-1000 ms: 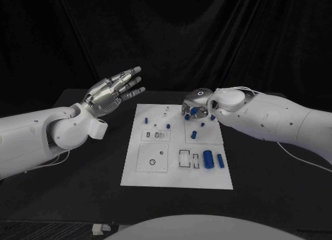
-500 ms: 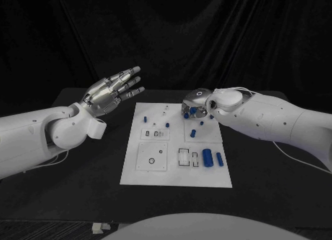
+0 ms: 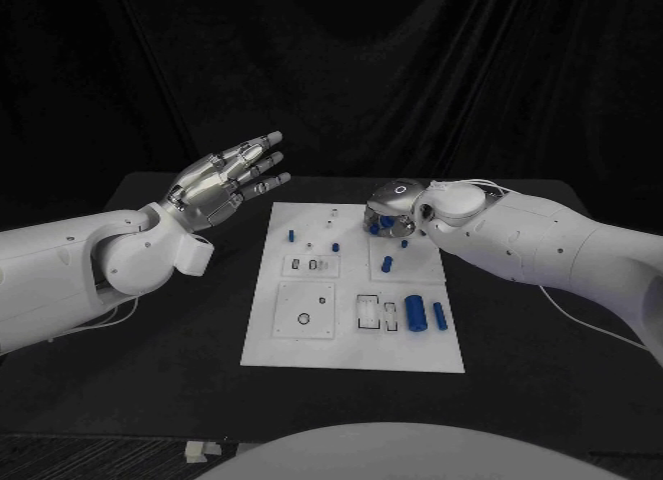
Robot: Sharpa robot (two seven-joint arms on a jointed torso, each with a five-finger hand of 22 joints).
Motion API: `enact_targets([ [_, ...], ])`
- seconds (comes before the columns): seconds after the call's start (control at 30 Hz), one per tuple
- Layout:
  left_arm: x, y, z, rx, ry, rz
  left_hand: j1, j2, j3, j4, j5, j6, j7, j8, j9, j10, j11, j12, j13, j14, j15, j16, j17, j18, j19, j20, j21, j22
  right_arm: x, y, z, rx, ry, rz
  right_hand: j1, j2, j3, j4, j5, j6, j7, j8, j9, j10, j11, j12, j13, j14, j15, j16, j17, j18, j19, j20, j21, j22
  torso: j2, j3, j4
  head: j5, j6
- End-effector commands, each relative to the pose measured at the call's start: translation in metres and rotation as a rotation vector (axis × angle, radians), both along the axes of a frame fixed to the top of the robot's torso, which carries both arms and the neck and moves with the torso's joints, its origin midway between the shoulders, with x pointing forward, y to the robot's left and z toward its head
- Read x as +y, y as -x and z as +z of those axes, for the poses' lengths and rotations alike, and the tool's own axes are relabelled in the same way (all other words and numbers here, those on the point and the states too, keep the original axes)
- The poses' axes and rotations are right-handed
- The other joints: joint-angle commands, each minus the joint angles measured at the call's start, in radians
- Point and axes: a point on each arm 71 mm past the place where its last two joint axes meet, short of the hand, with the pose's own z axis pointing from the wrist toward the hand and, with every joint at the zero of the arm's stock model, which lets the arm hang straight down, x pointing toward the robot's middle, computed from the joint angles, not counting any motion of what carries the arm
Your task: Assemble the parts on the task board
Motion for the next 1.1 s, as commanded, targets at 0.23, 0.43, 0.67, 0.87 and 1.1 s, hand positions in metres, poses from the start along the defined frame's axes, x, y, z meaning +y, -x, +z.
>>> enact_targets([
  [0.23, 0.000, 0.002, -0.001, 0.006, 0.008, -0.018, 0.016, -0.001, 0.028, -0.004, 0.019, 0.010, 0.008, 0.020, 0.016, -0.002, 0.015, 0.017, 0.009, 0.009, 0.012, 0.002, -0.003, -0.022, 0.008, 0.004, 0.007, 0.002, -0.001, 0.003, 0.008, -0.071, -0.133, 0.049, 0.030, 0.031, 0.030, -0.029, 0.025, 0.085, 0.037, 0.063, 0.059, 0.106, -0.016, 0.040, 0.028, -0.006, -0.008, 0.003, 0.001, -0.039, -0.011, -0.010, 0.021, 0.034, 0.000, 0.0001, -0.0002, 0.006, -0.004],
  [0.43, 0.002, 0.002, -0.002, 0.014, 0.000, -0.016, 0.019, -0.001, 0.033, -0.006, 0.022, 0.016, 0.010, 0.022, 0.017, -0.001, 0.018, 0.020, 0.010, 0.010, 0.014, 0.004, -0.002, -0.022, 0.009, 0.005, 0.009, 0.002, 0.005, 0.004, 0.022, -0.093, -0.164, 0.072, 0.032, 0.030, 0.029, -0.037, 0.016, 0.094, 0.040, 0.067, 0.067, 0.121, -0.015, 0.042, 0.029, -0.003, -0.009, 0.008, 0.008, -0.041, -0.006, -0.011, 0.027, 0.045, 0.000, 0.0000, -0.0007, 0.011, -0.003],
  [0.67, 0.002, 0.006, -0.002, 0.028, -0.016, -0.009, 0.023, -0.006, 0.039, -0.008, 0.025, 0.029, 0.014, 0.026, 0.019, 0.002, 0.022, 0.031, 0.011, 0.012, 0.014, 0.006, -0.001, -0.021, 0.011, 0.006, 0.010, 0.003, 0.016, 0.001, 0.056, -0.123, -0.177, 0.094, 0.025, 0.028, 0.025, -0.035, 0.008, 0.093, 0.043, 0.066, 0.070, 0.122, -0.013, 0.039, 0.028, -0.001, -0.009, 0.010, 0.012, -0.042, -0.003, -0.012, 0.031, 0.052, -0.001, 0.0001, -0.0006, 0.012, -0.007],
  [0.87, 0.002, 0.009, 0.002, 0.023, -0.026, 0.004, 0.024, -0.012, 0.039, -0.009, 0.028, 0.036, 0.016, 0.028, 0.019, 0.004, 0.024, 0.037, 0.012, 0.013, 0.014, 0.009, 0.000, -0.021, 0.012, 0.007, 0.011, 0.004, 0.024, -0.005, 0.081, -0.136, -0.163, 0.085, 0.018, 0.027, 0.023, -0.032, -0.006, 0.089, 0.044, 0.063, 0.073, 0.119, -0.012, 0.032, 0.024, -0.002, -0.008, 0.008, 0.008, -0.042, -0.005, -0.011, 0.029, 0.052, 0.000, -0.0004, 0.0001, 0.023, -0.015],
  [1.1, 0.008, 0.015, 0.008, 0.010, -0.026, 0.026, 0.024, -0.017, 0.038, -0.008, 0.029, 0.044, 0.018, 0.031, 0.020, 0.007, 0.026, 0.044, 0.013, 0.016, 0.014, 0.013, 0.001, -0.021, 0.012, 0.006, 0.011, 0.003, 0.030, -0.011, 0.090, -0.129, -0.137, 0.064, 0.012, 0.028, 0.021, -0.030, -0.019, 0.089, 0.045, 0.062, 0.076, 0.120, -0.010, 0.027, 0.022, -0.003, -0.007, 0.007, 0.007, -0.042, -0.006, -0.010, 0.028, 0.054, 0.014, -0.0062, 0.0113, 0.026, -0.013],
])
